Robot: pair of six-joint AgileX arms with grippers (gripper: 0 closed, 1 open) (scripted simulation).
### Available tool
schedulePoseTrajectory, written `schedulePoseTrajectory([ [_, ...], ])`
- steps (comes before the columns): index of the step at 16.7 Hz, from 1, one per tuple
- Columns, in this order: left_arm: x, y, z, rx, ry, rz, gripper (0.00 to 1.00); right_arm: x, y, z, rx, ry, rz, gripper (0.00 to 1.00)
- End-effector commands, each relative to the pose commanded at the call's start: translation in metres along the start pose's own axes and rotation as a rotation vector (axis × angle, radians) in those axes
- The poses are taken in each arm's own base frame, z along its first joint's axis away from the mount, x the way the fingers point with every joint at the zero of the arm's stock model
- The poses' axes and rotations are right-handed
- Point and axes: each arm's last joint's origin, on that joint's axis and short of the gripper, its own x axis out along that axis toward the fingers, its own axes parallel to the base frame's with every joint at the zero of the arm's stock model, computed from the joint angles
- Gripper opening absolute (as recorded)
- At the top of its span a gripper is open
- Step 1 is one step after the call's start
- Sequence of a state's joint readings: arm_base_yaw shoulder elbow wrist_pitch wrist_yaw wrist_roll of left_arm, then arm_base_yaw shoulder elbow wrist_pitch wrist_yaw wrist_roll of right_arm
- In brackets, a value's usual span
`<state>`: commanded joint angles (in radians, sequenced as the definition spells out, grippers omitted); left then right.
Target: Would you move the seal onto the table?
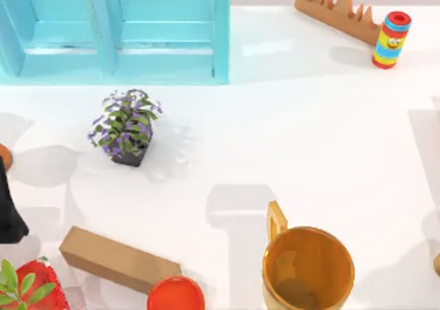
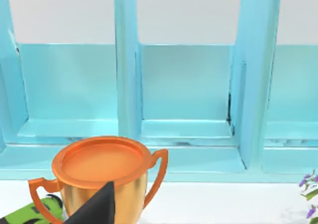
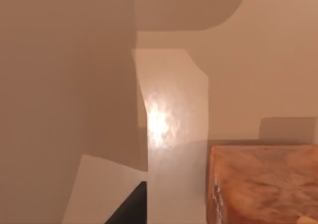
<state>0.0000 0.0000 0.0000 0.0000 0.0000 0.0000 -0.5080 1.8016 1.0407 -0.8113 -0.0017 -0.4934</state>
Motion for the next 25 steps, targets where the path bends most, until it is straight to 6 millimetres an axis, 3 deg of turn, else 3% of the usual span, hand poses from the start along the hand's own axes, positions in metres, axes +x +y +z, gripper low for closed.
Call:
schedulePoseTrajectory([
  [8, 0.000, 0.000, 0.000, 0.000, 0.000, 0.000, 1.00, 0.000, 0.000, 0.000, 0.000, 0.000, 0.000, 0.02],
  [19, 0.000, 0.000, 0.000, 0.000, 0.000, 0.000, 1.00, -0.005, 0.001, 0.001, 0.008, -0.006, -0.005, 0.00],
  [22, 0.000, 0.000, 0.000, 0.000, 0.000, 0.000, 1.00, -0.035, 0.014, 0.009, 0.023, -0.038, -0.017, 0.00],
  [25, 0.000, 0.000, 0.000, 0.000, 0.000, 0.000, 1.00, -0.073, 0.046, 0.017, 0.024, -0.069, -0.011, 0.00],
])
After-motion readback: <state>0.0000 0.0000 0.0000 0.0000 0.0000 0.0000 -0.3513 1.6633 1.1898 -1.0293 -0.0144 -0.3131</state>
